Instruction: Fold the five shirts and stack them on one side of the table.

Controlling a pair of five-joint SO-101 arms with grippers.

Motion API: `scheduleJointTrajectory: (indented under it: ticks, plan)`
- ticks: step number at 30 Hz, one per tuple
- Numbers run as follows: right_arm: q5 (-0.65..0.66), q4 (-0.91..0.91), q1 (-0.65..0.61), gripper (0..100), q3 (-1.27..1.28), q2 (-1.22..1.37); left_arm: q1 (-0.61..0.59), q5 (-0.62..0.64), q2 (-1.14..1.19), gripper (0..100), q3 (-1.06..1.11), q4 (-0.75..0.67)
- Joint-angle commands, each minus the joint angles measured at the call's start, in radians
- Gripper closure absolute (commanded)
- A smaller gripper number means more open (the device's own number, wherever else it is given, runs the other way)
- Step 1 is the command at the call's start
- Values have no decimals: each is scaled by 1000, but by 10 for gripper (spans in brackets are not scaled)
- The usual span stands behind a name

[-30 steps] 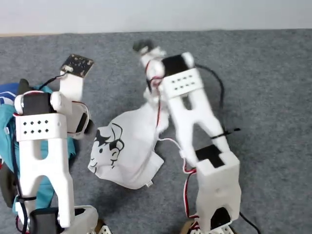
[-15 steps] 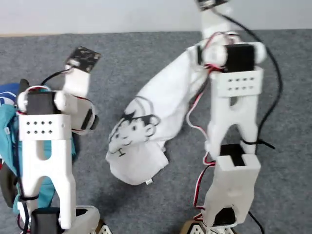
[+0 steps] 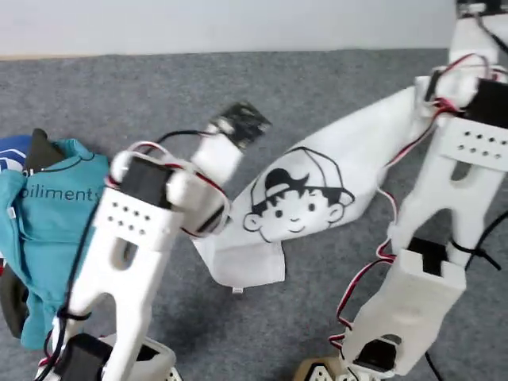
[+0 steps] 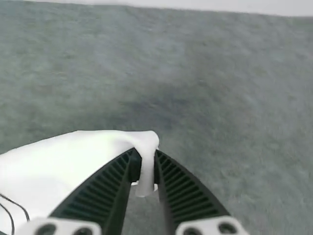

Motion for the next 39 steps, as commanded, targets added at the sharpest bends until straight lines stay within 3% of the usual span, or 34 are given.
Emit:
scheduleJointTrajectory:
  ticks: [1,5,13,19,22,26,31,39]
  plan:
    - [17,41,28,991,31,-73,83,11,72,835,-18,5]
    - [14,41,28,991,81,-73,137,37,230,769,-22,-8]
    - [15,41,31,991,112,-73,157,25,491,769,-22,-133]
    - [44,41,35,991,112,-73,135,15,563,910,-71,-180]
    - [60,41,41,991,107,-85,92,15,563,994,-219,-98]
    - [61,41,44,991,110,-128,-18,18,563,994,-516,34]
    - [83,41,44,991,110,-205,-144,18,496,994,-730,29]
    - [118,41,38,991,110,-364,-186,18,362,994,-977,25]
